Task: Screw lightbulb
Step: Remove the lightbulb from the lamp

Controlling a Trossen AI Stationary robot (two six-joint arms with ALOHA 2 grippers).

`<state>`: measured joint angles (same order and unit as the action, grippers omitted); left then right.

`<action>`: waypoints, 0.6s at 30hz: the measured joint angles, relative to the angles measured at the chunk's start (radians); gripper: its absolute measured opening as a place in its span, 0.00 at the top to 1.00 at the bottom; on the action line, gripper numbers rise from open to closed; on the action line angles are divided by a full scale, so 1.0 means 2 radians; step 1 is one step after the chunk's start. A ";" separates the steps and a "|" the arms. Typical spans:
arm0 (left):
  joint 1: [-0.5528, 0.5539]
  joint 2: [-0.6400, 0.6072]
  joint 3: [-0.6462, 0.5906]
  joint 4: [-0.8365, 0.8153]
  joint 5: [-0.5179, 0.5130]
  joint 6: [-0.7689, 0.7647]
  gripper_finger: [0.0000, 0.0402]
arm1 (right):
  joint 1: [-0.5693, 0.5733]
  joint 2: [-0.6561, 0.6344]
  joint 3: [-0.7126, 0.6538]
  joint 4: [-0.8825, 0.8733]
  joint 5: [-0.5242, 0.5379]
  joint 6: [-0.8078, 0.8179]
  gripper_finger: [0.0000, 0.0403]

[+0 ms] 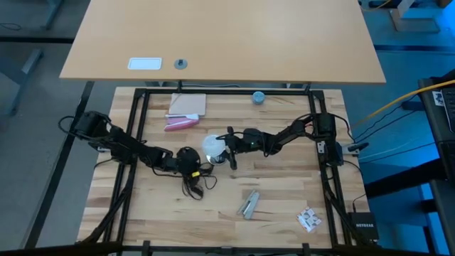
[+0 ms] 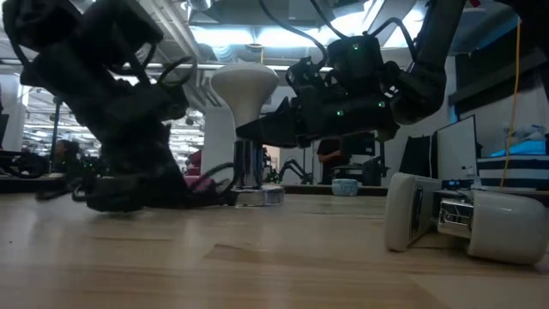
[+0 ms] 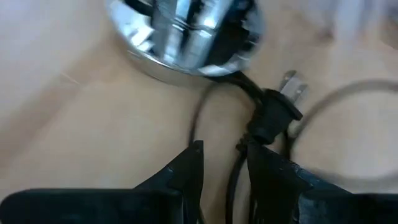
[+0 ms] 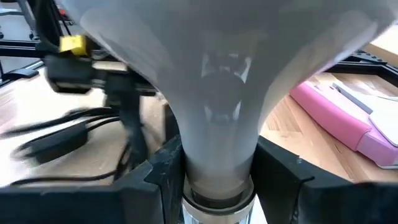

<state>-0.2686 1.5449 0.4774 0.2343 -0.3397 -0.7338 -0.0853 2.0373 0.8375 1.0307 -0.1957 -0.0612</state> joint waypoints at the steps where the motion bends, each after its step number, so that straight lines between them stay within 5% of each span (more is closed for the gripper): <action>1: 0.004 0.003 0.000 -0.001 -0.012 0.001 0.71 | 0.000 0.000 0.000 0.001 -0.004 0.000 0.60; 9: 0.061 0.010 0.000 -0.034 -0.090 0.049 0.71 | 0.000 -0.001 0.000 0.001 -0.037 0.000 0.60; 18: 0.160 0.010 0.000 -0.029 -0.108 0.138 0.71 | 0.007 -0.001 0.000 -0.001 -0.043 -0.004 0.60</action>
<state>0.0508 1.5646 0.4774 0.1767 -0.5560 -0.4571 -0.0719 2.0354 0.8375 1.0279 -0.2826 -0.0687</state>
